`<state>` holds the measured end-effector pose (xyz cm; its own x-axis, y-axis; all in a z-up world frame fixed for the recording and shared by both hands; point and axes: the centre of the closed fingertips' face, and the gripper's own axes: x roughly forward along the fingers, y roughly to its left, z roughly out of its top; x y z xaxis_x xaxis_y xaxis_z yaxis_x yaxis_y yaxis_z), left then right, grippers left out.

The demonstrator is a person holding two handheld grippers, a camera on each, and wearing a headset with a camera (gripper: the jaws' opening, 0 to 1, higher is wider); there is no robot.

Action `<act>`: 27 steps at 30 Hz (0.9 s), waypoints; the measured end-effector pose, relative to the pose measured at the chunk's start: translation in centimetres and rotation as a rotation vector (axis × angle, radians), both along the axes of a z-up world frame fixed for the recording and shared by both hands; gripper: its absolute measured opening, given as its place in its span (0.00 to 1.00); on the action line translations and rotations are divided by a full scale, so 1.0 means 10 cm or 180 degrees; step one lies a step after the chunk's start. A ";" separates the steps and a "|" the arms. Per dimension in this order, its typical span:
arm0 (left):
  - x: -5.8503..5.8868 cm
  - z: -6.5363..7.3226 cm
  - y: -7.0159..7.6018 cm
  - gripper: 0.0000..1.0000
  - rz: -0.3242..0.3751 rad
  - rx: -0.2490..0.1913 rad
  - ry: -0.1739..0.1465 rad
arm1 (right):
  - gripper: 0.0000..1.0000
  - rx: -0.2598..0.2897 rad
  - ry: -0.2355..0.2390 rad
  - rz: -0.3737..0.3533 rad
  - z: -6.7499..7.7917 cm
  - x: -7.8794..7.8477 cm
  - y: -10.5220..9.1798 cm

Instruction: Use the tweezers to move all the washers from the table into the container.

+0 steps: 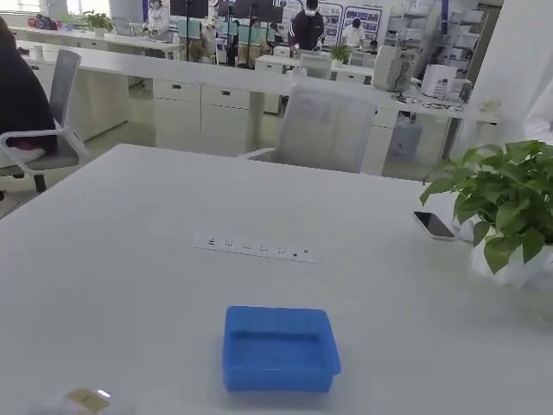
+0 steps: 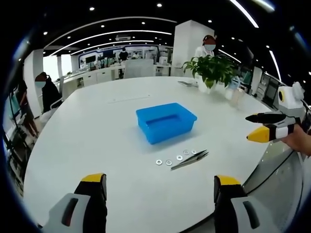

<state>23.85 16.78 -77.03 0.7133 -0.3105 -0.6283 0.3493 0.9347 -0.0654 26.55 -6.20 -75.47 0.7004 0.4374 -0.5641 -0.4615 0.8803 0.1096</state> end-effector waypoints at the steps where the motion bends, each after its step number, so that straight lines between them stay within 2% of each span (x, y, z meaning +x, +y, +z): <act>1: 0.01 0.01 -0.01 0.90 -0.0016 -0.0015 -0.0003 | 0.89 0.0001 -0.0001 -0.0002 0.00 0.00 0.00; 4: 0.04 0.02 -0.04 0.83 -0.0092 -0.0043 -0.0016 | 0.88 0.0025 -0.0001 0.0002 0.00 0.01 0.02; 7: 0.08 0.01 -0.06 0.81 -0.0166 -0.0015 -0.0007 | 0.88 0.0029 0.0043 0.0017 -0.04 0.01 0.05; 14: 0.15 -0.08 -0.15 0.66 -0.0403 -0.0032 0.0076 | 0.86 0.0013 0.0131 0.0047 -0.13 0.01 0.13; 20: 0.23 -0.20 -0.24 0.43 -0.0683 -0.0041 0.0179 | 0.84 -0.0028 0.0232 0.0112 -0.21 0.03 0.22; 25: 0.34 -0.33 -0.33 0.27 -0.1034 0.0123 0.0213 | 0.84 -0.0049 0.0319 0.0166 -0.28 0.03 0.26; 27: 0.38 -0.38 -0.38 0.20 -0.1196 0.0166 0.0190 | 0.84 -0.0059 0.0352 0.0182 -0.31 0.02 0.28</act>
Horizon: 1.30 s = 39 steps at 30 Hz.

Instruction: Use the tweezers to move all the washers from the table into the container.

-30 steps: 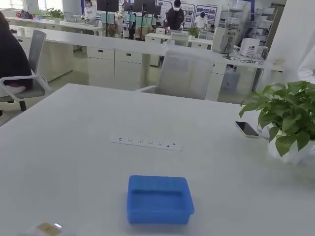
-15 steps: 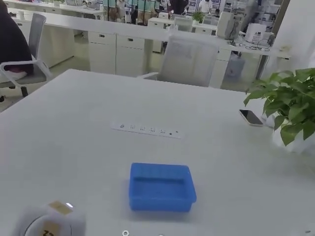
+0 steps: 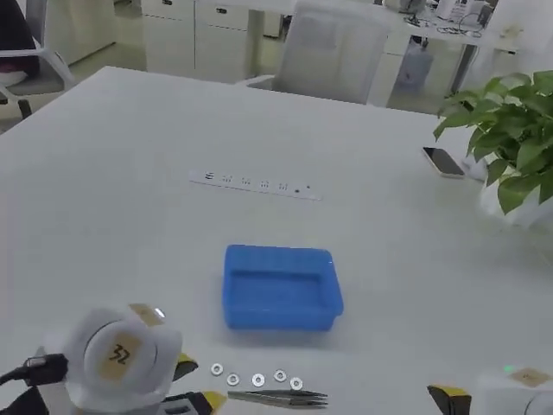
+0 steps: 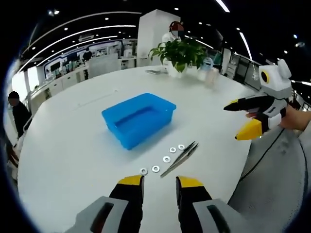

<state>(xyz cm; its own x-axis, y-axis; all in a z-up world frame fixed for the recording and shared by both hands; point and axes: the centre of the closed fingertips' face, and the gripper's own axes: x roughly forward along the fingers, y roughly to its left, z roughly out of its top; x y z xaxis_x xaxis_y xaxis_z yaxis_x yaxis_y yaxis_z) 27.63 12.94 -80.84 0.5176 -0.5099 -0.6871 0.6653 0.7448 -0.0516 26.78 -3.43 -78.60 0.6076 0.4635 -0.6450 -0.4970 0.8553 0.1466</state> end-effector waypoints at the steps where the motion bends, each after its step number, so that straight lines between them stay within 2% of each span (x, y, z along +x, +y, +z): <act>1: 0.02 -0.02 -0.02 0.17 -0.0027 0.0008 -0.0007 | 0.84 -0.0005 0.0011 0.0003 -0.01 0.00 0.00; 3: 0.05 -0.09 -0.05 0.15 -0.0165 0.0084 -0.0016 | 0.84 -0.0004 0.0033 0.0016 -0.02 -0.02 0.01; 5: 0.04 -0.17 -0.11 0.14 -0.0325 0.0111 0.0055 | 0.84 -0.0010 0.0051 0.0038 -0.03 -0.04 0.03; 9: 0.08 -0.29 -0.18 0.07 -0.0530 0.0236 0.0028 | 0.83 -0.0047 0.0092 0.0086 -0.06 -0.07 0.06; 14: 0.08 -0.41 -0.25 0.09 -0.0674 0.0298 0.0098 | 0.84 -0.0053 0.0129 0.0130 -0.08 -0.10 0.10; 15: 0.07 -0.45 -0.27 0.09 -0.0759 0.0337 0.0101 | 0.83 -0.0052 0.0139 0.0139 -0.09 -0.11 0.10; 18: 0.09 -0.50 -0.27 0.08 -0.0817 0.0406 0.0108 | 0.83 -0.0022 0.0181 0.0171 -0.12 -0.11 0.14; 21: 0.07 -0.58 -0.26 0.06 -0.0946 0.0559 0.0156 | 0.83 -0.0034 0.0203 0.0219 -0.15 -0.12 0.19; 23: 0.08 -0.56 -0.27 0.04 -0.0951 0.0519 0.0141 | 0.83 -0.0035 0.0212 0.0258 -0.17 -0.10 0.21; 28: 0.05 -0.58 -0.31 0.00 -0.1130 0.0575 0.0079 | 0.74 -0.0049 0.0244 0.0512 -0.23 -0.08 0.33; 31: 0.03 -0.56 -0.33 0.00 -0.1296 0.0670 -0.0069 | 0.64 -0.0121 0.0197 0.0725 -0.21 -0.07 0.41; 32: 0.02 -0.55 -0.34 0.00 -0.1321 0.0661 -0.0082 | 0.61 -0.0179 0.0164 0.0801 -0.21 -0.05 0.43; 34: 0.01 -0.49 -0.35 0.00 -0.1298 0.0632 -0.0114 | 0.56 -0.0272 0.0173 0.0979 -0.23 -0.06 0.50; 36: 0.00 -0.38 -0.37 0.00 -0.1243 0.0531 -0.0120 | 0.49 -0.0330 0.0111 0.1153 -0.24 -0.05 0.57; 37: -0.01 -0.30 -0.37 0.00 -0.1196 0.0471 -0.0126 | 0.46 -0.0326 0.0133 0.1193 -0.25 -0.07 0.60; 39: -0.02 -0.20 -0.37 0.00 -0.1167 0.0440 -0.0161 | 0.37 -0.0336 0.0071 0.1323 -0.24 -0.05 0.67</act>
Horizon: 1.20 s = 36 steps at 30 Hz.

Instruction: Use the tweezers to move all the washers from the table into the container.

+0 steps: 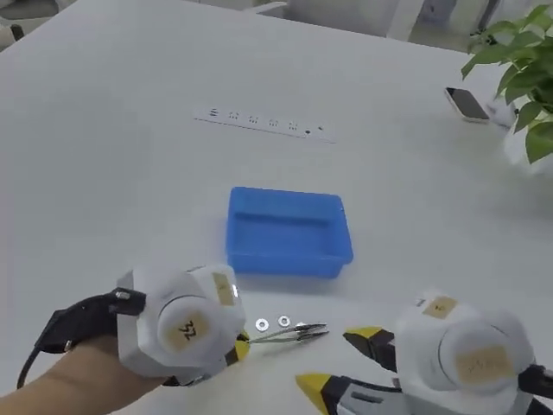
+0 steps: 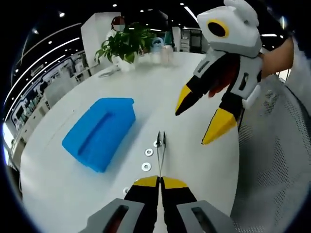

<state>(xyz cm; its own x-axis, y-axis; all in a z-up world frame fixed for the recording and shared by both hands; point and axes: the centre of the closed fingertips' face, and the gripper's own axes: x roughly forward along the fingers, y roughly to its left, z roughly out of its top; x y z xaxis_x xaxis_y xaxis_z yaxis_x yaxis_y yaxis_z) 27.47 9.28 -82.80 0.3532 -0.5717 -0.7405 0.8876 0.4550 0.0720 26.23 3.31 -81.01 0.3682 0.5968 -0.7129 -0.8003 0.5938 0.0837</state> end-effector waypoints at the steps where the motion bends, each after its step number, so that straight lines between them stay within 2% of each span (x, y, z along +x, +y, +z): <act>1: 0.00 0.07 0.00 0.00 0.0008 -0.0016 -0.0029 | 0.32 -0.0004 -0.0012 0.0056 0.00 0.00 0.03; 3: -0.02 0.20 -0.02 0.00 0.0013 -0.0085 -0.0057 | 0.27 -0.0047 -0.0072 0.0241 -0.01 0.02 0.09; 6: -0.04 0.34 -0.04 0.00 0.0027 -0.0162 -0.0083 | 0.22 -0.0118 -0.0252 0.0483 0.02 0.09 0.20; 9: -0.05 0.48 -0.08 0.00 0.0024 -0.0232 -0.0132 | 0.18 -0.0141 -0.0307 0.0666 0.02 0.12 0.28; 11: -0.05 0.55 -0.10 0.00 0.0004 -0.0259 -0.0164 | 0.16 -0.0149 -0.0296 0.0872 -0.02 0.12 0.37; 14: -0.07 0.68 -0.12 0.00 -0.0124 -0.0283 -0.0253 | 0.09 -0.0169 -0.0312 0.1014 -0.05 0.13 0.47; 15: -0.07 0.70 -0.12 0.00 -0.0125 -0.0285 -0.0251 | 0.08 -0.0163 -0.0352 0.1059 -0.04 0.14 0.51; 17: -0.06 0.73 -0.10 0.00 -0.0143 -0.0256 -0.0288 | 0.08 -0.0106 -0.0305 0.1100 -0.02 0.13 0.57; 23: -0.04 0.81 -0.01 0.00 -0.0210 -0.0149 -0.0359 | 0.06 0.0002 -0.0329 0.1280 0.04 0.12 0.77; 28: 0.06 0.85 0.11 0.00 -0.0152 -0.0081 -0.0468 | 0.06 0.0118 -0.0305 0.1267 0.10 0.24 0.94; 31: 0.15 0.86 0.21 0.00 -0.0056 -0.0083 -0.0472 | 0.06 0.0140 -0.0322 0.1265 0.10 0.30 1.02; 36: 0.22 0.85 0.32 0.00 0.0022 -0.0074 -0.0467 | 0.06 0.0177 -0.0312 0.1268 0.09 0.38 1.12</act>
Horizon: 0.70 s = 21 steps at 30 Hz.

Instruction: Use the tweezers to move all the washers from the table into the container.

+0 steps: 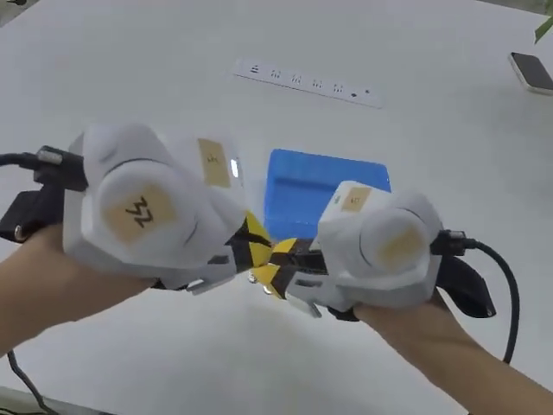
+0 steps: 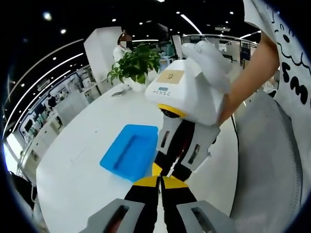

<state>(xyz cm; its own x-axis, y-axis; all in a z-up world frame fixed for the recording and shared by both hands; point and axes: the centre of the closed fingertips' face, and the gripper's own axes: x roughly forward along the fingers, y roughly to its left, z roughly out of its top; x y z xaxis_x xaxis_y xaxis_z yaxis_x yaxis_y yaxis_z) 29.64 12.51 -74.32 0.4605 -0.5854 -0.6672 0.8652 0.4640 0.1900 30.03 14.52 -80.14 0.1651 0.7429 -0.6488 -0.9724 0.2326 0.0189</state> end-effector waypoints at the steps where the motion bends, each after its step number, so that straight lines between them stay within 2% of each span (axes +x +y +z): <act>1: 0.01 -0.01 0.01 0.00 0.0015 -0.0005 0.0006 | 0.06 0.0004 0.0013 -0.0001 -0.01 0.01 0.01; 3: 0.01 -0.03 0.03 0.00 0.0021 -0.0004 0.0021 | 0.06 -0.0004 0.0056 0.0002 -0.04 0.01 0.03; 7: -0.01 -0.07 0.05 0.00 0.0002 0.0002 0.0016 | 0.06 -0.0060 0.0027 0.0029 -0.07 -0.01 0.02; 10: -0.01 -0.06 0.04 0.00 0.0018 -0.0050 0.0030 | 0.06 -0.0048 0.0058 0.0019 -0.07 -0.01 0.02; 12: -0.02 -0.06 0.04 0.00 0.0019 -0.0037 0.0048 | 0.06 -0.0055 0.0084 0.0013 -0.07 -0.02 0.01; 21: -0.04 -0.05 0.02 0.00 -0.0003 -0.0060 0.0080 | 0.06 -0.0113 0.0054 0.0032 -0.08 -0.05 -0.01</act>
<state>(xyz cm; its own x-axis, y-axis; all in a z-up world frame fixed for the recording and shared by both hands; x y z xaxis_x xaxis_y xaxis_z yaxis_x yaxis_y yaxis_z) 29.22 12.73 -74.87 0.4433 -0.5984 -0.6674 0.8700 0.4666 0.1595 29.51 14.38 -80.90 0.1465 0.7209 -0.6774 -0.9743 0.2236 0.0273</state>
